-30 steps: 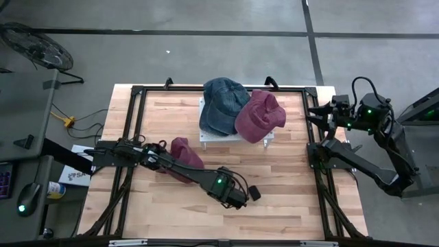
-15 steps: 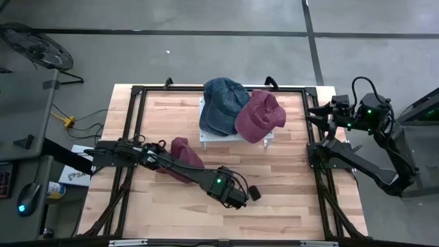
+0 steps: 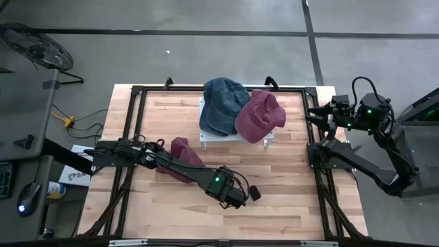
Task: Pick & Place hat
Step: Stack the red cap on top of the other red cap on the shelf
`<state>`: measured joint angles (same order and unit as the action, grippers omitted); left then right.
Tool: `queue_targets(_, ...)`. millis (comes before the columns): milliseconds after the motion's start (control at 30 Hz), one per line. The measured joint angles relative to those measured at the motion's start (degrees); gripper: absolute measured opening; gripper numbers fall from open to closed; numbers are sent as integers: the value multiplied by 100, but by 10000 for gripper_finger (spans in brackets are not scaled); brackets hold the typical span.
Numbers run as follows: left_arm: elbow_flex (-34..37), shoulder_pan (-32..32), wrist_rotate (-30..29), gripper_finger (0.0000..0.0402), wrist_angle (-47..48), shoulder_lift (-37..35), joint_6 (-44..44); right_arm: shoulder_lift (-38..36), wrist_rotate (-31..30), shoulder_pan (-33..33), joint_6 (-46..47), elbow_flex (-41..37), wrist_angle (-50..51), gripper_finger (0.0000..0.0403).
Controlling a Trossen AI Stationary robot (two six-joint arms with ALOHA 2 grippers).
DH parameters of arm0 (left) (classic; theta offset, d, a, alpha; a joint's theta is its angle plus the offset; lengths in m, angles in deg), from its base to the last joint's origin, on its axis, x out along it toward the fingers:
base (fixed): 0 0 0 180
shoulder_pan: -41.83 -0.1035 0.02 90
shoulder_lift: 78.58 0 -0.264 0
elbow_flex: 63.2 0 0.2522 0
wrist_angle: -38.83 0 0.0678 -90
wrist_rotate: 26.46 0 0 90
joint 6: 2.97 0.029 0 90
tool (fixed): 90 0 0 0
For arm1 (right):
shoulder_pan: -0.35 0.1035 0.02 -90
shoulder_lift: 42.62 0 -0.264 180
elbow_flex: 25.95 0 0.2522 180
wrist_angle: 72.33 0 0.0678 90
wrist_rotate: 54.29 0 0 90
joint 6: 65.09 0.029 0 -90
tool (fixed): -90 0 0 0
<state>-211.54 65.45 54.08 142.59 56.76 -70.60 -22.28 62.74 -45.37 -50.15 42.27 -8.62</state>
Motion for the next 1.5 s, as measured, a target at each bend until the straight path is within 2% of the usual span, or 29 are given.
queue_targets(467,2,0,156,38,1,0,363,0,-2,0,0,0,0,204)
queue_targets(600,2,0,251,79,0,0,430,0,-2,0,-1,0,0,204)
queue_targets(833,2,-2,249,186,2,0,368,0,-2,0,-41,0,0,204)
queue_targets(933,2,-2,247,208,2,0,242,-1,-2,-1,-43,0,0,204)
queue_targets(1233,2,-78,434,213,-4,-11,-33,0,-2,1,-44,0,8,204)
queue_targets(1367,-24,-79,310,213,-362,-90,379,0,-4,-1,-75,0,53,204)
queue_targets(1500,-31,-74,-226,213,-1305,-336,1233,0,-4,-1,-92,0,46,204)
